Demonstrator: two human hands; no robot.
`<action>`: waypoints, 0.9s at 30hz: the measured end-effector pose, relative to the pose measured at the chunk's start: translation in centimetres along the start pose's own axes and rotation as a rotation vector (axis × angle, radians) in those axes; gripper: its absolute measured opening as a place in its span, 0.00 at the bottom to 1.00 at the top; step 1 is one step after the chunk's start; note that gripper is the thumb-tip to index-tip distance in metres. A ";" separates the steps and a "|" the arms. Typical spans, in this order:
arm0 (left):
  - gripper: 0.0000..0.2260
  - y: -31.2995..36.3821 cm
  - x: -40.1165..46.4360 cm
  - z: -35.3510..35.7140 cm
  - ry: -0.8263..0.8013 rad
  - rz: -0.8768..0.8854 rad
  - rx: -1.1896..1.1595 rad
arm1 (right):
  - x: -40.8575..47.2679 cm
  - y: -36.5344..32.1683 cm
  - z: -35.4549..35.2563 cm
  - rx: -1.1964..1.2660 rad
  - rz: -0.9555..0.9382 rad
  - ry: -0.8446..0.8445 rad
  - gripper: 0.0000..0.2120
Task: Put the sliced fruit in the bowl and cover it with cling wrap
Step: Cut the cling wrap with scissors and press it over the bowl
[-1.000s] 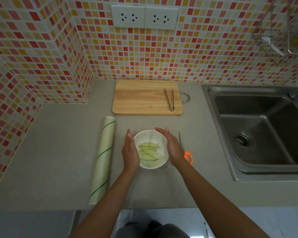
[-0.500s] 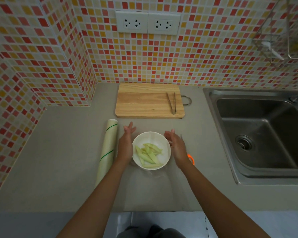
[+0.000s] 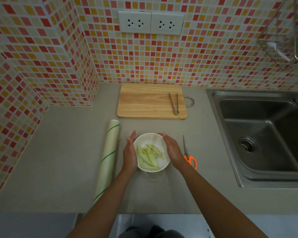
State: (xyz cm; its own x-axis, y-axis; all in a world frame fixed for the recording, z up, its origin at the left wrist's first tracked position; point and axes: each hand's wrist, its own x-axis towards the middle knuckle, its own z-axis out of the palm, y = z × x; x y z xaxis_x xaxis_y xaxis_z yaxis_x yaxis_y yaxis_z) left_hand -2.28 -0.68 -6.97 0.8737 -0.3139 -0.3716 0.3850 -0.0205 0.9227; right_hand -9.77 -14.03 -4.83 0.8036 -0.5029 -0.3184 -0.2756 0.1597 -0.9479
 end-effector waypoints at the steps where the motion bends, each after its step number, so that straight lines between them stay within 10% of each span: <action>1: 0.26 0.0 0.3 -0.2 -0.020 0.000 0.030 | -0.1 0.1 -0.1 0.001 0.011 -0.005 0.17; 8: 0.23 1.5 2.3 -1.1 -0.192 0.176 0.438 | 0.2 -1.8 -1.1 -0.129 0.034 0.061 0.26; 13: 0.23 1.3 -0.4 -0.2 0.216 0.219 0.235 | 1.0 -2.1 -1.0 -0.011 0.009 0.052 0.19; 18: 0.22 -0.4 -2.2 1.5 0.199 0.166 0.171 | 0.9 -0.8 -0.6 0.022 0.058 -0.068 0.20; 27: 0.22 1.5 2.1 -0.1 -0.290 0.202 0.466 | 1.2 -0.7 -1.0 -0.165 0.129 0.035 0.26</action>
State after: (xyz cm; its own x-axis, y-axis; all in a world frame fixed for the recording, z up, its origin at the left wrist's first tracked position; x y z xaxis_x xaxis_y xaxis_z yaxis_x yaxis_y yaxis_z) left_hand 0.15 -1.31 -6.42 0.7736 -0.6011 -0.2005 -0.0096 -0.3276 0.9448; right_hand -9.10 -15.63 -4.53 0.7379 -0.5172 -0.4336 -0.4598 0.0851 -0.8839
